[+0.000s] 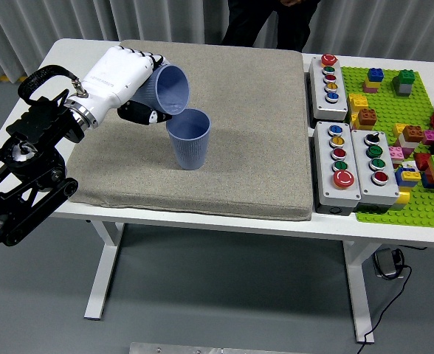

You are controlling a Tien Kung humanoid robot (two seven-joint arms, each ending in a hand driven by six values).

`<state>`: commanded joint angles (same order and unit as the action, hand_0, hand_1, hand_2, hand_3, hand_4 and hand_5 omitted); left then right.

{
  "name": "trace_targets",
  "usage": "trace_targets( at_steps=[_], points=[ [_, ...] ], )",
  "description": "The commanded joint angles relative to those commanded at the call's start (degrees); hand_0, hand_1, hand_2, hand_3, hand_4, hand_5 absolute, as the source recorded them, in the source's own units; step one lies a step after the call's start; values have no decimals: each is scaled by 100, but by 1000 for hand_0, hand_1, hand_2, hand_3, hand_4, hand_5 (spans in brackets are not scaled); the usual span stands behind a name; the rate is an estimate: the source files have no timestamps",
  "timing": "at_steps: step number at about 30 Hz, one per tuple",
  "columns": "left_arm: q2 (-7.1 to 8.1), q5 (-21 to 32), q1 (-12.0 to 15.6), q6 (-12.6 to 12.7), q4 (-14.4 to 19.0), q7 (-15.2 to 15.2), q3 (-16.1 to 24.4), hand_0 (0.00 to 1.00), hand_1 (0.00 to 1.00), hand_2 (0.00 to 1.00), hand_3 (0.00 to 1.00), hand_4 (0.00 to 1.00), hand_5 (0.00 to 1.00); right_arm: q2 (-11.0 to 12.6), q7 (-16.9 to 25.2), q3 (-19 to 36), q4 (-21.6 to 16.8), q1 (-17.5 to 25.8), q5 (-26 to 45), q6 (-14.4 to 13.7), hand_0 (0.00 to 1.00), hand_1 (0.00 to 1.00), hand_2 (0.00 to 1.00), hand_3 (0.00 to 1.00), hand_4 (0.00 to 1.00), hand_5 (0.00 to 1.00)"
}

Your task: Pick cup pour cup place

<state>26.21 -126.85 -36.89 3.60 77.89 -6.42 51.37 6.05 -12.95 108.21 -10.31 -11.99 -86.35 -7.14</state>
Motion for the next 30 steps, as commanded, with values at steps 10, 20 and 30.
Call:
trace_targets(
  at_steps=[10,20,30],
  points=[
    [168,-278,-171,-8,59,-65,-354,488,448,466,470,793,197,-5,-1,3,0,34,0,-1,698,632,587,590,2,224],
    [237,-315,-274,30,97,-133,-460,488,449,466,473,791,196,2,1,-12,0,10,27,-4,697,632,587,590,2,222],
    [304,-315,-345,58,78,-160,-557,491,449,466,473,790,197,5,-1,-15,0,4,35,-4,698,632,587,590,2,222]
  ],
)
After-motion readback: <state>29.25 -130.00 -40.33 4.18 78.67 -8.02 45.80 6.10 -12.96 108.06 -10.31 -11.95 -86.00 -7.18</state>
